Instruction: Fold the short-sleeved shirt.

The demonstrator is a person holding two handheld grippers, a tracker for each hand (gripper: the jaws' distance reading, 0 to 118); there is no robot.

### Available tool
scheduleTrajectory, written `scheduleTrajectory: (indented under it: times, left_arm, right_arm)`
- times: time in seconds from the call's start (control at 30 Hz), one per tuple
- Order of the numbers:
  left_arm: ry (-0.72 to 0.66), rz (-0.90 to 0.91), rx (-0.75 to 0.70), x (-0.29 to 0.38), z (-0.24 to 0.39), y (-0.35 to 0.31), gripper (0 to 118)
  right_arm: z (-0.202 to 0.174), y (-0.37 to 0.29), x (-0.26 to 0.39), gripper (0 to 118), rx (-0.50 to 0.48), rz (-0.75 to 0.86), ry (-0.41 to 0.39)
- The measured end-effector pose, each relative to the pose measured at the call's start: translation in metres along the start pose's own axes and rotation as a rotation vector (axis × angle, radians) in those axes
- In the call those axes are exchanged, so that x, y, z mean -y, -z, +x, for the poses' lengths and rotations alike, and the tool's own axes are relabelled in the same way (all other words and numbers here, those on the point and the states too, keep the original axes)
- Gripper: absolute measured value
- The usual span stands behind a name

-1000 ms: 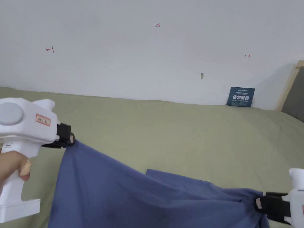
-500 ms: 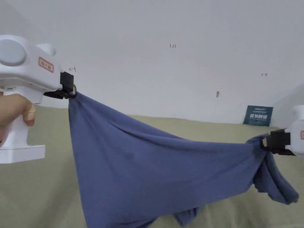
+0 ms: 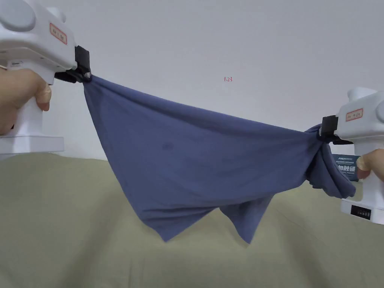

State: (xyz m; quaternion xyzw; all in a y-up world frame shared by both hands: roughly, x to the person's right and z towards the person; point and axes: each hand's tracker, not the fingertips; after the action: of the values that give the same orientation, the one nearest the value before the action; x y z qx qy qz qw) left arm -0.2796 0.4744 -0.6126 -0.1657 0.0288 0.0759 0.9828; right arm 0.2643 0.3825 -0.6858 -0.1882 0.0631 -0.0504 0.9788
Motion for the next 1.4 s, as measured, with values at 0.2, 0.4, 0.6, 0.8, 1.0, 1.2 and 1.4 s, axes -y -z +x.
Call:
scheduleTrajectory:
  times: [0.2,0.4,0.6,0.8,1.0,1.2,1.4]
  left_arm:
    - [-0.027,0.009,0.003,0.019,0.006,0.001,2]
    - [0.009,-0.09,0.023,0.1,-0.004,-0.003,2]
    - [-0.062,-0.287,0.058,0.199,-0.027,-0.029,2]
    - [-0.138,-0.414,0.1,0.296,-0.041,-0.088,2]
    - [-0.265,-0.51,0.039,0.384,-0.065,-0.14,2]
    - [-0.271,-0.574,0.023,0.439,-0.073,-0.178,2]
    - [-0.287,-0.64,-0.001,0.472,-0.071,-0.186,6]
  right_arm:
    - [-0.006,0.019,0.018,6,-0.006,-0.015,-0.062]
    - [0.005,0.027,0.055,6,0.032,-0.136,-0.056]
    - [0.035,-0.008,0.153,6,0.09,-0.367,-0.051]
    - [0.042,-0.075,0.219,6,0.099,-0.435,-0.029]
    - [0.048,-0.131,0.274,6,0.049,-0.508,-0.019]
    - [0.05,-0.156,0.314,6,0.061,-0.59,-0.068]
    - [0.054,-0.157,0.34,6,0.072,-0.62,-0.06]
